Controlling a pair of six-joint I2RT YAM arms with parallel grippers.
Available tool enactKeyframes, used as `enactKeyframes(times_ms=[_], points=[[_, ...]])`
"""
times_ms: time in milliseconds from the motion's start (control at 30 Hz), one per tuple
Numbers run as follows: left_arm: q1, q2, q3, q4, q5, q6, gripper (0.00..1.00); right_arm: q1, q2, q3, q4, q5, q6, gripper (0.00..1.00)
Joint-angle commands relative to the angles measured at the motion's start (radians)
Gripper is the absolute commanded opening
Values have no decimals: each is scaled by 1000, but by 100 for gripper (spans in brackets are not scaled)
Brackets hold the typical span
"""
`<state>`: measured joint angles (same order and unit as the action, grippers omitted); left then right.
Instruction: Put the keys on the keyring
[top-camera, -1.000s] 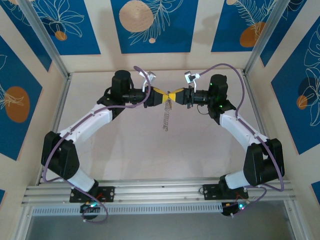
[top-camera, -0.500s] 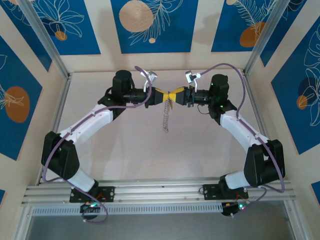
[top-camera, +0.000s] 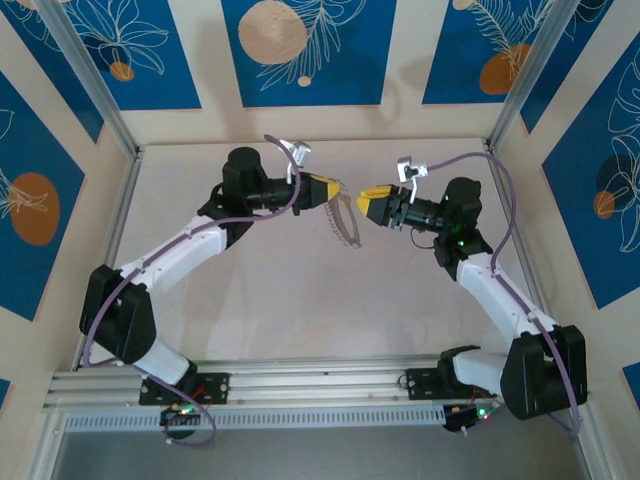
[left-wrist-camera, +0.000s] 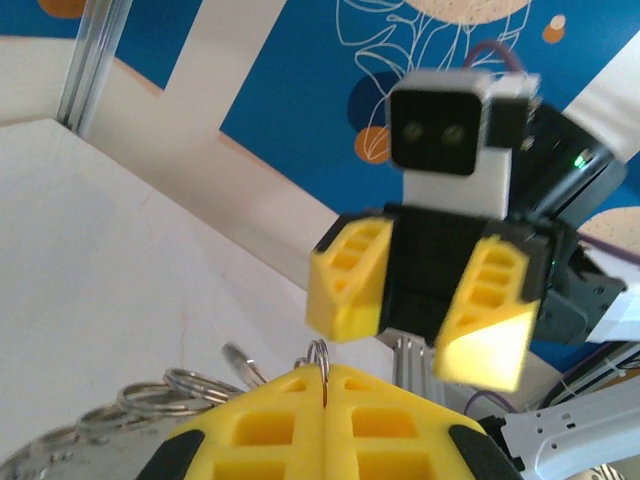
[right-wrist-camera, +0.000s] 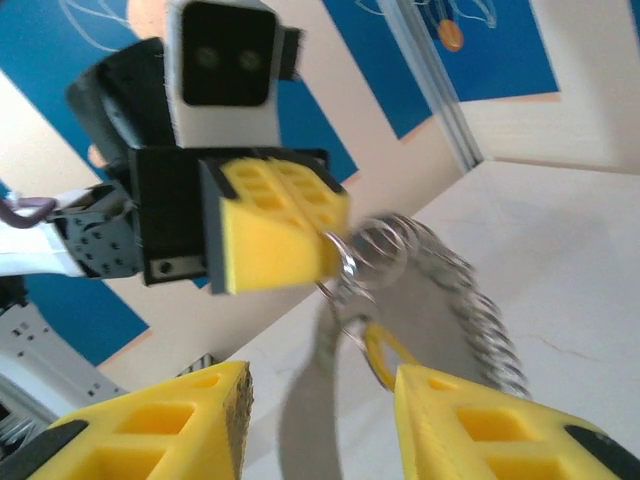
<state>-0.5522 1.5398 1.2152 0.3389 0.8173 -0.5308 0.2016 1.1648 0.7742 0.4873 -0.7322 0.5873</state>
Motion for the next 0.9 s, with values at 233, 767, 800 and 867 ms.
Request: enactKeyframes(times_ms=[233,767,800,867], points=[[-17,-51,-11,164,4,-93,0,50,-59,-57,8,159,-58,43],[-43,-52,-3,170,13,-103,0,131,19,40,-27,177,-115,45],[-44,-52,-3,171,11,-104,0,137,25,48,-30,177,-120,45],[-47,-50,-3,176,11,-104,0,147,40,63,-43,178,-132,42]])
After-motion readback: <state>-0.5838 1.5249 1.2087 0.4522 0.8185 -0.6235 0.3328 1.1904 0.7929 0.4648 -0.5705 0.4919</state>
